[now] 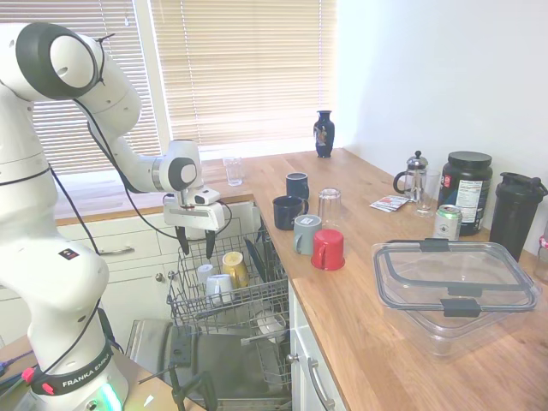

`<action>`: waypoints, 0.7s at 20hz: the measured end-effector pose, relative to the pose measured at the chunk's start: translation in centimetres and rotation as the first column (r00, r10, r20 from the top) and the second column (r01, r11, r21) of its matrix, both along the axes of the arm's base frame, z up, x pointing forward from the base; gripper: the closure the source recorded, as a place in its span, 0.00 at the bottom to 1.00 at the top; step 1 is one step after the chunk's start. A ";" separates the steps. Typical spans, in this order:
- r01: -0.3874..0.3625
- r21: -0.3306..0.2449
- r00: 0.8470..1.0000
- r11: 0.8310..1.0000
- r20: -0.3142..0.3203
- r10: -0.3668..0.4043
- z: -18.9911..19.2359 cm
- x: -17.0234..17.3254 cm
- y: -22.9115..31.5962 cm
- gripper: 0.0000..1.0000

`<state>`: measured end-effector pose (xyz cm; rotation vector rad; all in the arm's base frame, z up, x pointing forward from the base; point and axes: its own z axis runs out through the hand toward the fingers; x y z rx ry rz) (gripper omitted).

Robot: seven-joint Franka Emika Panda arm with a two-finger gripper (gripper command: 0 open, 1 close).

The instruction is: Unload a mug from dishwasher

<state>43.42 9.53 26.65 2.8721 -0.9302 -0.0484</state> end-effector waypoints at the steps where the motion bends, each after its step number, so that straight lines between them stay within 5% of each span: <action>1: -0.017 -0.011 1.000 1.000 -0.015 0.017 -0.8 0.1 0.0 0.00; 14: -0.132 -0.034 0.980 0.991 -0.154 0.125 -10.3 1.8 -0.5 0.00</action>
